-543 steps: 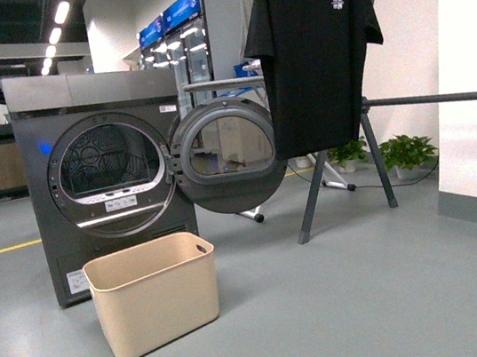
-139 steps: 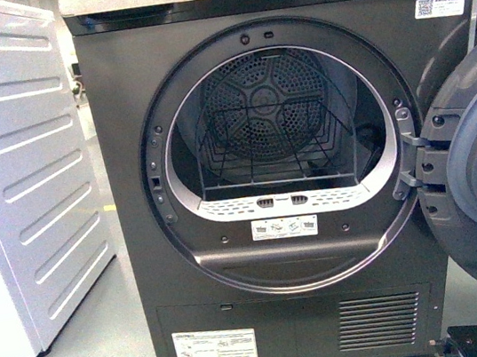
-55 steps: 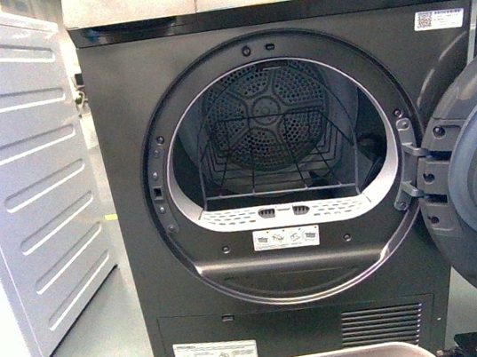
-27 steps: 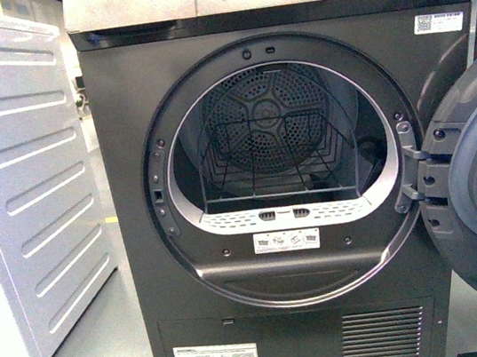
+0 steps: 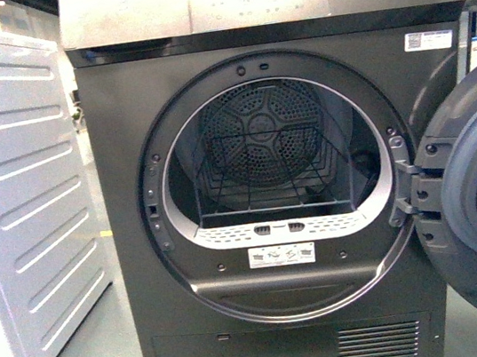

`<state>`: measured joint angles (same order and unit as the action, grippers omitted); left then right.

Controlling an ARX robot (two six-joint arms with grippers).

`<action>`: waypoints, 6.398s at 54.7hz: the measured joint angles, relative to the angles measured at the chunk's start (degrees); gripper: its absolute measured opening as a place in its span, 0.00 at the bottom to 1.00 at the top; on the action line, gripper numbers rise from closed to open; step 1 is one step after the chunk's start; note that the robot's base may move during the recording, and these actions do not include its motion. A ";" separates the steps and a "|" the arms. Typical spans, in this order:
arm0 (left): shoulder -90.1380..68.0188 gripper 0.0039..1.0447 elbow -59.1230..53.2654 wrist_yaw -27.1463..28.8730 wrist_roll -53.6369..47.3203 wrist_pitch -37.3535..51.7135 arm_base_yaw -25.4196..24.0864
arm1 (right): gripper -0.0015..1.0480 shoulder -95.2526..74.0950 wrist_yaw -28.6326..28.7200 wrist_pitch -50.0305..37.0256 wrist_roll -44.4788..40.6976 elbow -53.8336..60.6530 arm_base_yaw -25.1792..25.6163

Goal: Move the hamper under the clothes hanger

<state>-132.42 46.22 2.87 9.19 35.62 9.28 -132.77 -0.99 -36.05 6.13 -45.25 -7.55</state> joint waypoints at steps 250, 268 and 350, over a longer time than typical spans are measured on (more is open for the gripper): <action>28.41 0.94 5.95 2.97 -4.85 -10.60 -1.40 | 0.92 25.92 -12.44 -1.77 3.06 3.19 5.38; 44.24 0.94 14.97 1.40 -7.93 -24.20 -0.70 | 0.92 46.51 -13.33 9.84 -4.90 0.70 5.35; 86.03 0.03 -35.45 -2.71 -9.03 -0.33 -9.18 | 0.02 90.14 0.90 2.54 -6.73 36.52 7.48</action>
<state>-46.39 10.76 0.16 0.16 35.29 0.10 -42.63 -0.10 -33.52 -0.60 -8.73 -0.08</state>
